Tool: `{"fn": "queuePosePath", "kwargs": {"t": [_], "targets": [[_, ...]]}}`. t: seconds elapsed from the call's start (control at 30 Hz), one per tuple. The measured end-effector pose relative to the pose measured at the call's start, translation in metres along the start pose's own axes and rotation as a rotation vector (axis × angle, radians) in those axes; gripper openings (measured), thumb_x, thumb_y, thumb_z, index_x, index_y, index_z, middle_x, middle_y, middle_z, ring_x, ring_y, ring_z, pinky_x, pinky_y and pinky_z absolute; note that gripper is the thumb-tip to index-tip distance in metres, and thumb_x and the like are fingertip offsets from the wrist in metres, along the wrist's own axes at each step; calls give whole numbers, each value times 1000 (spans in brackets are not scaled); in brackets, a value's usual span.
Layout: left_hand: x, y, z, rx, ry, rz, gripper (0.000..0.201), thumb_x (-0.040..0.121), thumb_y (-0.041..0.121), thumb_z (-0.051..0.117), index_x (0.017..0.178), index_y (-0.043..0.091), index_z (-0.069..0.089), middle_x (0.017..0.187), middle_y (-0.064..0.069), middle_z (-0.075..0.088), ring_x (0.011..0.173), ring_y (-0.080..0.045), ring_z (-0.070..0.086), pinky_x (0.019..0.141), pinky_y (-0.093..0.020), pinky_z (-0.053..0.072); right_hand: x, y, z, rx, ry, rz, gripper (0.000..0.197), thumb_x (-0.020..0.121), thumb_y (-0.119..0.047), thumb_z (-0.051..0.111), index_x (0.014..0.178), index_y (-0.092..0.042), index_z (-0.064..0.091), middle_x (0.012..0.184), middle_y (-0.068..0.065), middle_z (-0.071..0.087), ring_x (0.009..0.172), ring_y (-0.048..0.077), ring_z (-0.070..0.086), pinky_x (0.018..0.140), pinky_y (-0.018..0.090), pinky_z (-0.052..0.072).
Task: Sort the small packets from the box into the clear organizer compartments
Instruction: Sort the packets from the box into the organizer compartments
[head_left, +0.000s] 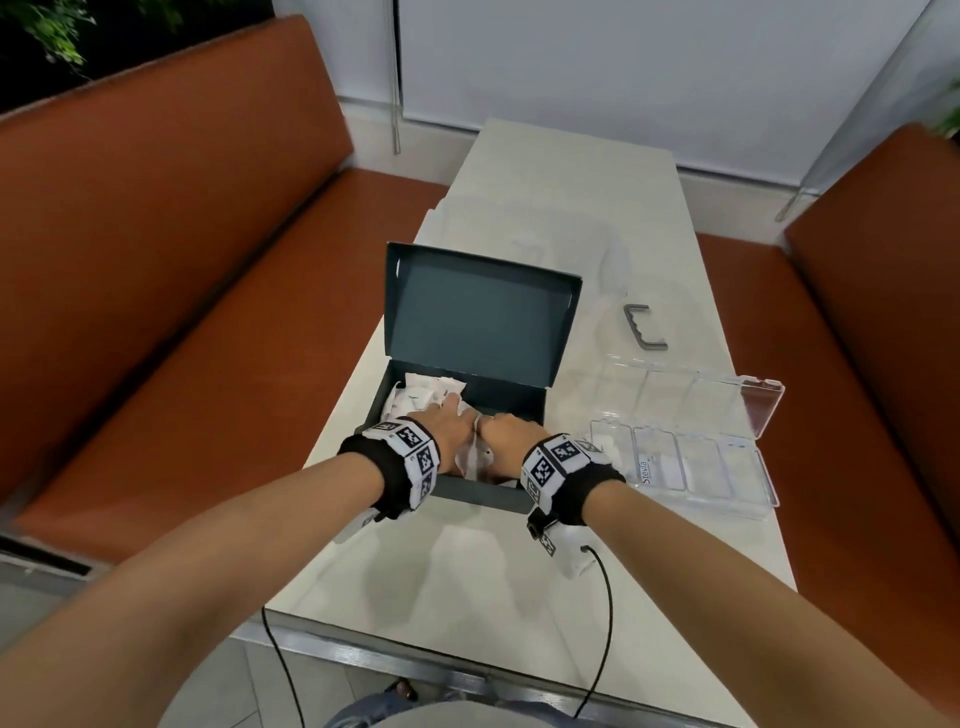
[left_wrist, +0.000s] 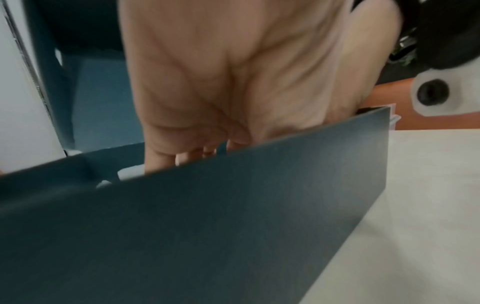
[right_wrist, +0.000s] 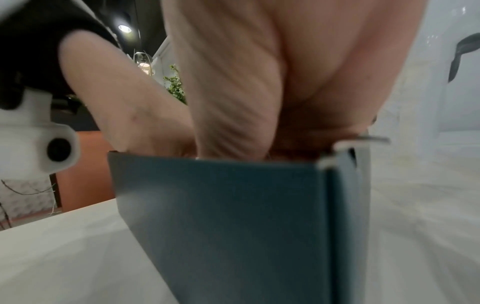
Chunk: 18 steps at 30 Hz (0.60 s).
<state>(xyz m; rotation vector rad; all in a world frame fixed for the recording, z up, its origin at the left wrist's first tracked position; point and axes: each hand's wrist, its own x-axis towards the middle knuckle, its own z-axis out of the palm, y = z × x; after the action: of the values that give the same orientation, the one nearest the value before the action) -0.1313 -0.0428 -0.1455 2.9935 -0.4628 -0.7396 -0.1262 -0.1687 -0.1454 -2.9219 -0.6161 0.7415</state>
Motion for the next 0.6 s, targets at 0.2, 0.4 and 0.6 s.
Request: {"fn": "queuePosePath", "kwargs": {"t": [0.2,0.4,0.6], "targets": [[2,0,4,49,41,33,51,89,35,65,134,18,49,131,-12,38,125,-32,38,97,-43,40,-3,3,2,-38,39,14,49,82,-26,71,123,-8,52,119,13,52,107,31,56,92,39,44],[-2,-5,-3,27,71,53,41,83,39,71,122,29,61,124,-2,47,122,-25,40,100,-44,30,-7,9,-6,138,54,-19,56,76,-23,77,125,-12,52,115,11,48,105,27,53,85,29,44],[-10,-20,-14,-256,161,57,36,71,35,81,101,25,63,100,5,58,99,-19,50,86,-38,23,-26,25,-29,332,210,-69,40,84,-20,70,121,-12,60,111,9,56,97,21,55,81,22,40]]}}
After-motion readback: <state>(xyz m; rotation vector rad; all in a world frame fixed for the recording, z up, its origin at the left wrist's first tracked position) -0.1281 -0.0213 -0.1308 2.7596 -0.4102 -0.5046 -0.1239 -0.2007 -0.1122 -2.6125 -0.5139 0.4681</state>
